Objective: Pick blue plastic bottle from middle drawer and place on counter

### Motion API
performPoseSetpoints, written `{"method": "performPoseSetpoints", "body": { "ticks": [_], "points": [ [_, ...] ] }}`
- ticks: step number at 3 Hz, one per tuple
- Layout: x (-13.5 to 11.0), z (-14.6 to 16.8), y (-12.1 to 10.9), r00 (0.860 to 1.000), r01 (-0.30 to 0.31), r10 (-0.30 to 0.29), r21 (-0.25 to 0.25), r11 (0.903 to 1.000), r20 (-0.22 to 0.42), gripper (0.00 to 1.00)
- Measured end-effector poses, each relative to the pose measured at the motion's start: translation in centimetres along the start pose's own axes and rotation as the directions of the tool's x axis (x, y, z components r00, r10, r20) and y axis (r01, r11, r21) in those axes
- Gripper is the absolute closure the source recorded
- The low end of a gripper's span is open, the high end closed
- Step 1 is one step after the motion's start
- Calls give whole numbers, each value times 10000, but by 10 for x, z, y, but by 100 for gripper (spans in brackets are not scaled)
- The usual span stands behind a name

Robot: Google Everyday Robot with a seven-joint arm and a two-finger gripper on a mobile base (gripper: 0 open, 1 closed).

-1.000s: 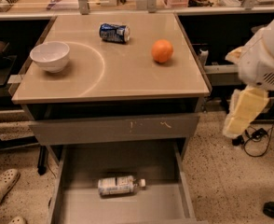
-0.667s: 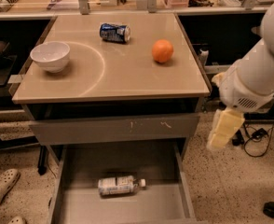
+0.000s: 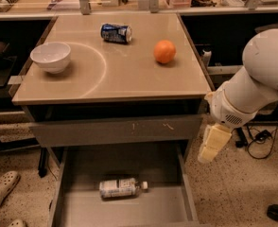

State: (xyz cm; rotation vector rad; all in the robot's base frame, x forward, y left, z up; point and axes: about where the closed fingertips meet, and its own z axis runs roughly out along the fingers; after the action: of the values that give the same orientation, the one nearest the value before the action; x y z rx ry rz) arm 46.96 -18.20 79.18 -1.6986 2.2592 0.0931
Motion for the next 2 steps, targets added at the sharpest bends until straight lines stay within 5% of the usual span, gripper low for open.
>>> {"method": "performPoseSetpoints", "body": {
  "ticks": [2],
  "points": [
    [-34,80,49,9965,540,-475,-949,9940,692,0]
  ]
}}
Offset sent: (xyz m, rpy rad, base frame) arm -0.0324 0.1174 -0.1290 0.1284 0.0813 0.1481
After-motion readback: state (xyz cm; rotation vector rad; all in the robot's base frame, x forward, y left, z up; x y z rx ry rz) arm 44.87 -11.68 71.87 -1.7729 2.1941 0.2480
